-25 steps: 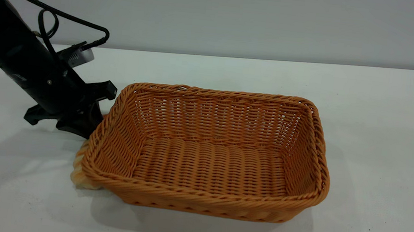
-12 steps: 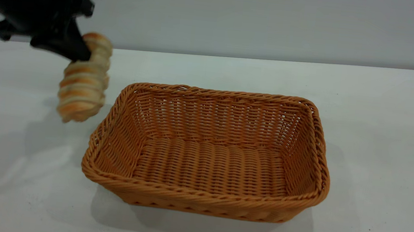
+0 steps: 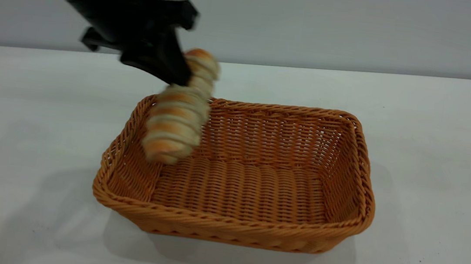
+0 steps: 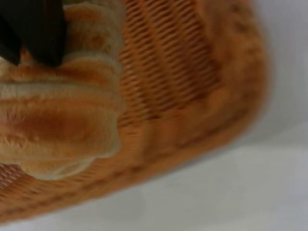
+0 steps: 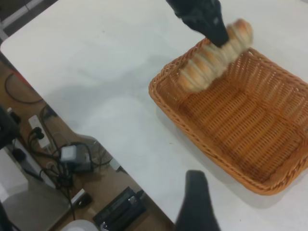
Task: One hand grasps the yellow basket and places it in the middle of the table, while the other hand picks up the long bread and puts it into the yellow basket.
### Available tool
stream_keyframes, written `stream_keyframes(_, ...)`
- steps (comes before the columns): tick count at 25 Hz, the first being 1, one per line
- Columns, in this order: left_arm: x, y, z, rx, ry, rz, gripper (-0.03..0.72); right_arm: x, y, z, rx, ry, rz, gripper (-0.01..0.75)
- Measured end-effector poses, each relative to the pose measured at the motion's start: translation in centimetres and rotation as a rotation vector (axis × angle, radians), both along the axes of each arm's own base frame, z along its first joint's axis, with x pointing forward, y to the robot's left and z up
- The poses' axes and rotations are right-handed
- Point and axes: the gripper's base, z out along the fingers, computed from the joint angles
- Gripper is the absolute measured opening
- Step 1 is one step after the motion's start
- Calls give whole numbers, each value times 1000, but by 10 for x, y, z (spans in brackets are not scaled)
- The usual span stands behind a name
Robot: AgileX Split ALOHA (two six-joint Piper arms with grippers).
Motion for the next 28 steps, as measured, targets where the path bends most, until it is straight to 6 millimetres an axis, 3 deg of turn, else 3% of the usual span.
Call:
stream_keyframes(4, -8, -23, -11, 15, 11, -63, 47, -1, 0, -1, -4, 8, 7, 589)
stream_keyframes(7, -11, -31, -29, 38, 40, -97, 101, -2, 0, 0, -5, 7, 8, 589)
stream_keyframes(11, -8, -31, -49, 80, 36, -125, 338, -4, -1, 0, -9, 10, 10, 589)
stream_keyframes(15, -5, -29, -43, 98, -27, -132, 603, -4, -4, -4, -65, 16, -1, 589)
stream_keyframes(17, -4, -28, -29, 109, -84, -168, 656, -5, -7, -6, -98, 25, -17, 589)
stream_keyframes(20, -6, -24, 6, 117, -200, -228, 658, -11, -14, -7, -151, 30, -57, 588)
stream_keyframes(23, -11, -12, 51, 89, -288, -228, 612, -23, -24, -7, -197, 34, -116, 588)
stream_keyframes(28, -29, 29, 123, 34, -389, -183, 532, -52, -43, -4, -227, 8, -241, 587)
